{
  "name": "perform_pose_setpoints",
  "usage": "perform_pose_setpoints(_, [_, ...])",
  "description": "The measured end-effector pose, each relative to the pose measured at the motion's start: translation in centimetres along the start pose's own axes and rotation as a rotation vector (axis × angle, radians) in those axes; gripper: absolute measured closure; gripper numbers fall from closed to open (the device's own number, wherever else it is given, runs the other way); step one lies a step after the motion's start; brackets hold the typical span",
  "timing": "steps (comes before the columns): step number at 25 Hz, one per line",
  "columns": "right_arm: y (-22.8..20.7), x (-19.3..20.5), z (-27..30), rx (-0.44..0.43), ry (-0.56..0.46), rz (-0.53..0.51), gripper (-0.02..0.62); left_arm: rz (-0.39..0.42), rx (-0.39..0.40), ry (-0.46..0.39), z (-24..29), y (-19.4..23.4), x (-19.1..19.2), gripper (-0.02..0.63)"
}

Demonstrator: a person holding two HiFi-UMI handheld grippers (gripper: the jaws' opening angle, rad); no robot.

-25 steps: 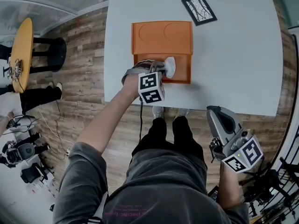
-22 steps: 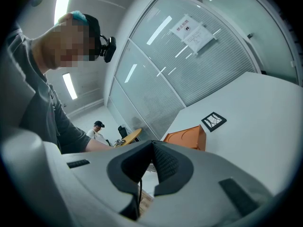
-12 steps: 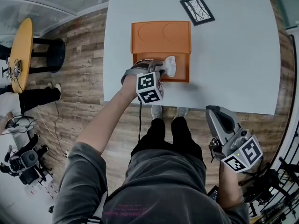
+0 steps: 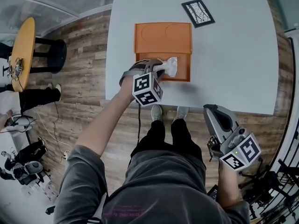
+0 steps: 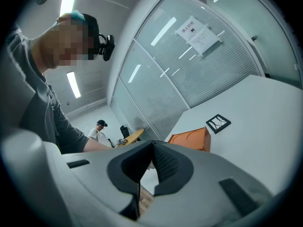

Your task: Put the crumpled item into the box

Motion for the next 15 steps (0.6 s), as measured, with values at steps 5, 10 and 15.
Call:
perform_pose_setpoints(5, [0.8, -0.2, 0.0, -0.009, -0.003, -0.019, 0.591, -0.062, -0.033, -0.075, -2.7, 0.0, -0.9, 0.479])
perform_pose_setpoints(10, [1.9, -1.0, 0.5, -0.021, -0.016, -0.049, 0.591, -0.183, -0.057, -0.187, -6.3, 0.3, -1.4, 0.492])
perform_pose_setpoints(15, [3.2, -2.1, 0.9, -0.030, -0.029, -0.080, 0.591, -0.279, -0.087, -0.299, -10.6, 0.2, -1.5, 0.502])
Point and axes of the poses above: the fingertips, and each gripper's own axes: z forward along the fingers, y to its left, x out of its underside, the point moved 8 cm from there along -z, backward along the fingers, and after that the axes turned 10 degrees about -z, right-handed, at the moved point
